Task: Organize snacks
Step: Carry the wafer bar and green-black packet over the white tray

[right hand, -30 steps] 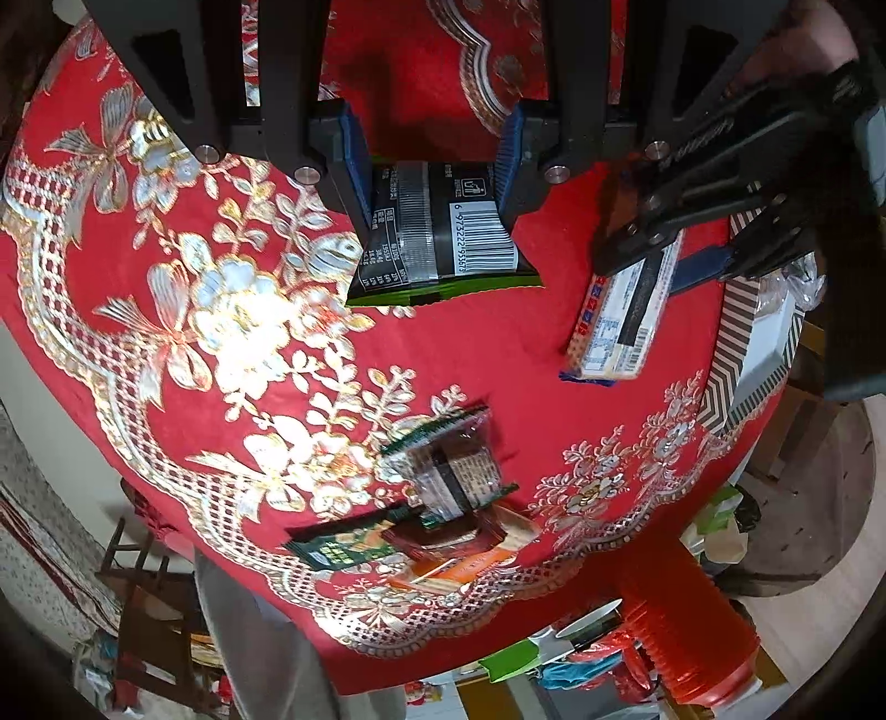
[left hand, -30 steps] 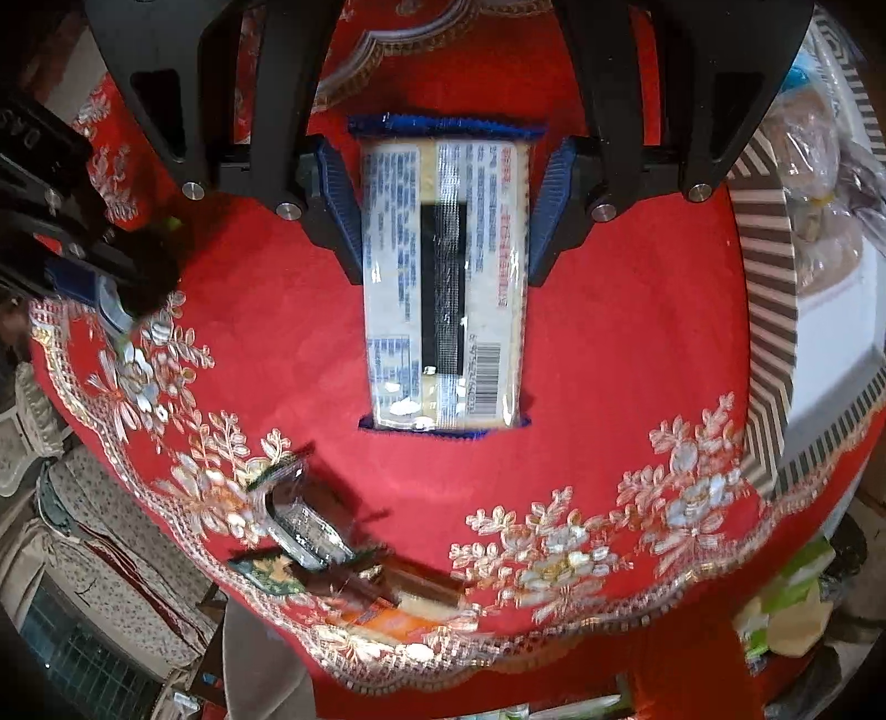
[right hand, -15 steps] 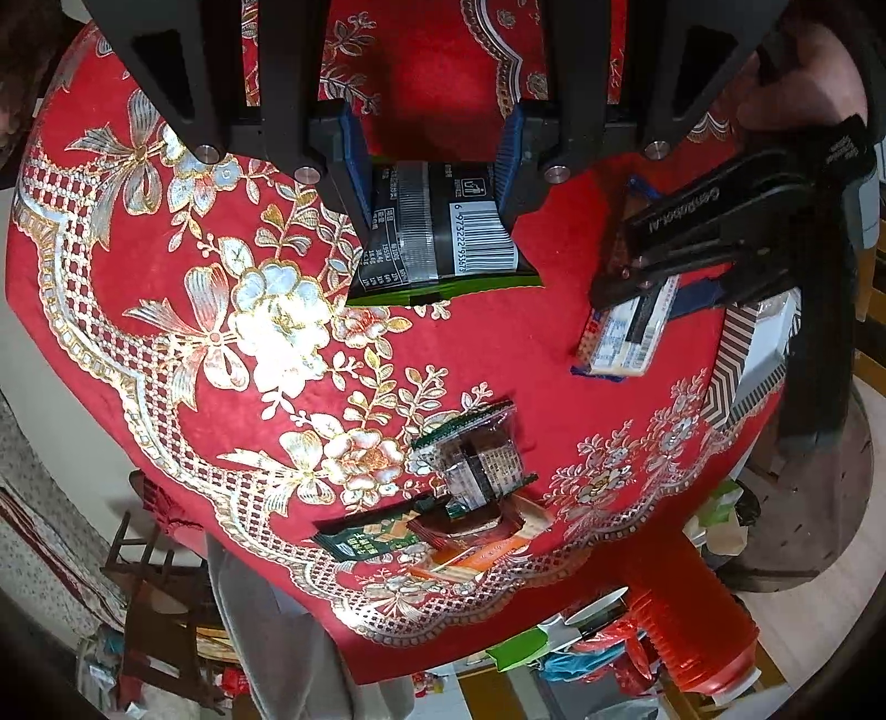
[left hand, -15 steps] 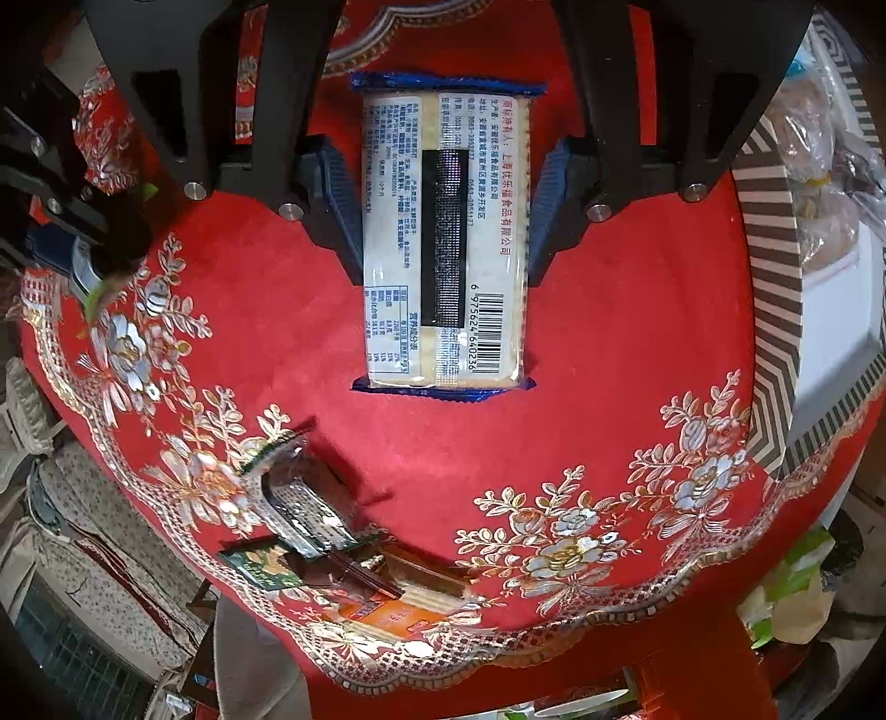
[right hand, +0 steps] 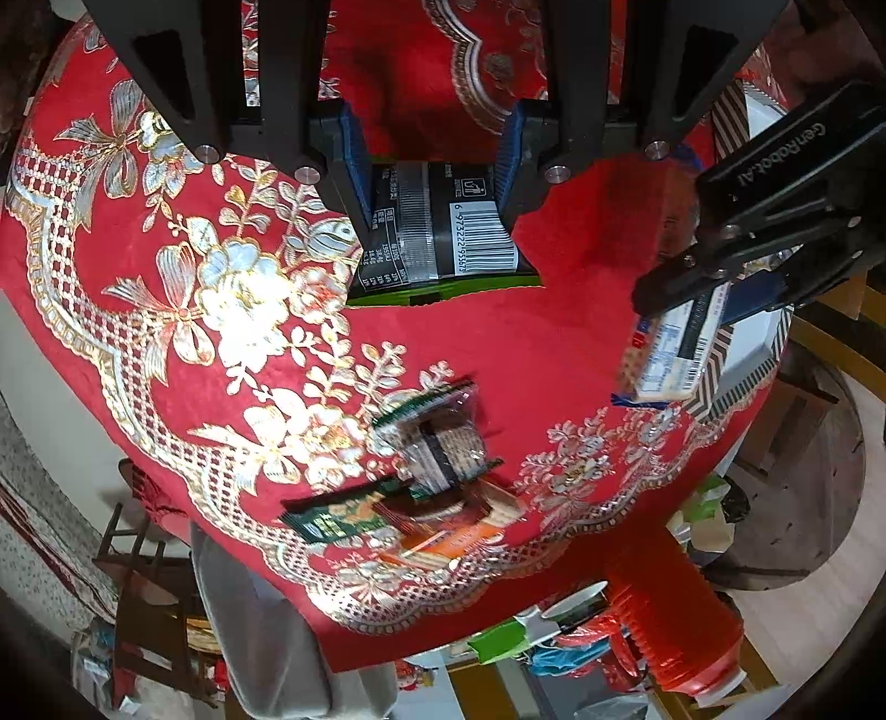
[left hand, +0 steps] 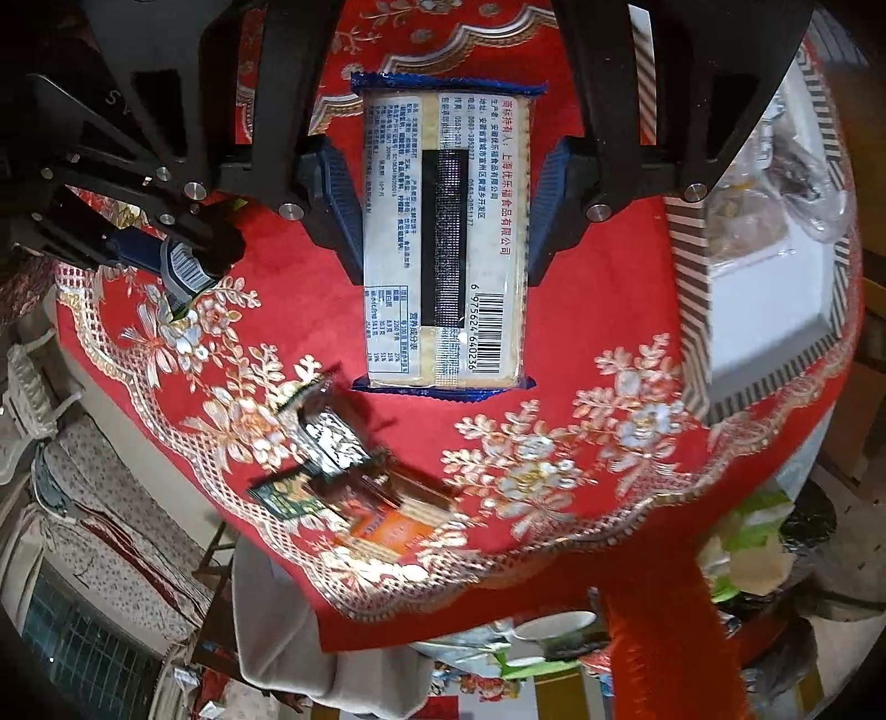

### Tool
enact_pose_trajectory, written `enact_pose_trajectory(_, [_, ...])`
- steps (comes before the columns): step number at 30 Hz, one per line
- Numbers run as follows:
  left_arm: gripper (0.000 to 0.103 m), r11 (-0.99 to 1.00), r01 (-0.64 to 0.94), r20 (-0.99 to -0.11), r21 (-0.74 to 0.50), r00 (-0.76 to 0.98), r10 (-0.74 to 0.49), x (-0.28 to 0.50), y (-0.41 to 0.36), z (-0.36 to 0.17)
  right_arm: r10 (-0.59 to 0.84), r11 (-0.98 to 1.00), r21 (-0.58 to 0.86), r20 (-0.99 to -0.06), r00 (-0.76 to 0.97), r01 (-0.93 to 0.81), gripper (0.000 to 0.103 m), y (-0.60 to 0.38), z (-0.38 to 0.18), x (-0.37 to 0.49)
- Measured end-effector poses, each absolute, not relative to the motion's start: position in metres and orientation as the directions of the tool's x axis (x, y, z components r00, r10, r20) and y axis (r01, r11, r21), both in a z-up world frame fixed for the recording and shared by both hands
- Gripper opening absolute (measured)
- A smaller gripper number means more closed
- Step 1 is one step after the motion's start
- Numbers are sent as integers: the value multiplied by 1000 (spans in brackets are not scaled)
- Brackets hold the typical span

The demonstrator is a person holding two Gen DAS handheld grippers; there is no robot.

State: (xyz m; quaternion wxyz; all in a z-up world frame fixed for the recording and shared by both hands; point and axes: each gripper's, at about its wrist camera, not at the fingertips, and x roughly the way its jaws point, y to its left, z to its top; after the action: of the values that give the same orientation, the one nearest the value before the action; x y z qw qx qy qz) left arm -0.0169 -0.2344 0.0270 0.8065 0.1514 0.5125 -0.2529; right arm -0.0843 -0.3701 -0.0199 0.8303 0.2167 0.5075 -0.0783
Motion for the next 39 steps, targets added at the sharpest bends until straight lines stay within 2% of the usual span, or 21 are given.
enact_pose_trajectory(21, [54, 883, 469, -874, -31, 416, -252, 10, -134, 46, 92, 933, 249, -862, 499, 259, 37, -278, 7, -45])
enact_pose_trajectory(39, [54, 912, 409, -870, -42, 434, -234, 50, -41, 41, 125, 958, 236, -858, 498, 166, 37, -191, 15, -7])
